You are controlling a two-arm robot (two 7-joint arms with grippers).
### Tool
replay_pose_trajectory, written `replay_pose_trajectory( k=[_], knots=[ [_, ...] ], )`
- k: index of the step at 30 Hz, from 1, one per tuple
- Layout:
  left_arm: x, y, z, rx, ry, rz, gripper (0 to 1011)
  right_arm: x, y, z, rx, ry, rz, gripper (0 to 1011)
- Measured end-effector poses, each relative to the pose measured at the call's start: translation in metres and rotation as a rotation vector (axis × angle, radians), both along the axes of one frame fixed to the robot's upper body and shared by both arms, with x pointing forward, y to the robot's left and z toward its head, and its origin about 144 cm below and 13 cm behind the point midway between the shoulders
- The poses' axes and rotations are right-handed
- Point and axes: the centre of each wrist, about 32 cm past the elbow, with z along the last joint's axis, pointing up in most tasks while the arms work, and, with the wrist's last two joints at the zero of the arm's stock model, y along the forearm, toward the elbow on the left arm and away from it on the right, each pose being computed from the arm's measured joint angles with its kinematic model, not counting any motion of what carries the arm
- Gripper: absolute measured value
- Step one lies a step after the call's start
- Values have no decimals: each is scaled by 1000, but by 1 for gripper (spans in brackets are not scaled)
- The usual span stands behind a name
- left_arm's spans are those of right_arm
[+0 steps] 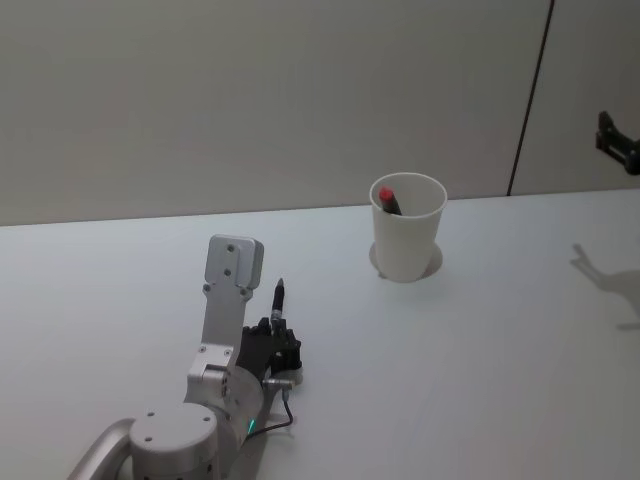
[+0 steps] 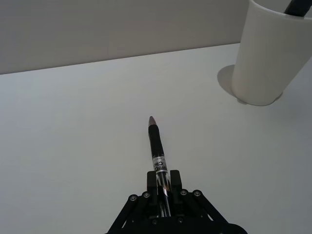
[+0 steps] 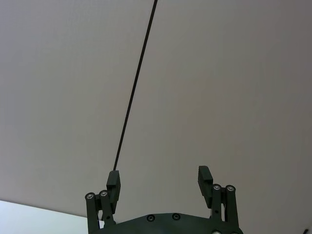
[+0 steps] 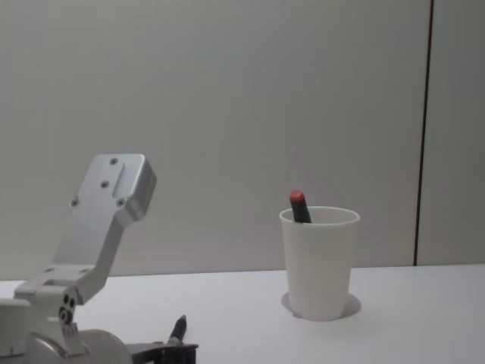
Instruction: Place the pen into the pen holder.
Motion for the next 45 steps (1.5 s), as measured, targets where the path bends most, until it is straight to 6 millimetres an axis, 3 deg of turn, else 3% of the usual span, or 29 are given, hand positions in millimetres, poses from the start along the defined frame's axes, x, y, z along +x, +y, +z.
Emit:
replay_pose_trajectory(
  k=[28, 45],
  knots=[
    [-1, 5, 3, -6, -35, 11, 156, 0, 0, 0, 0, 0, 0, 1001],
    [-1, 21, 32, -81, -272, 65, 156, 0, 0, 0, 0, 0, 0, 1001]
  ],
)
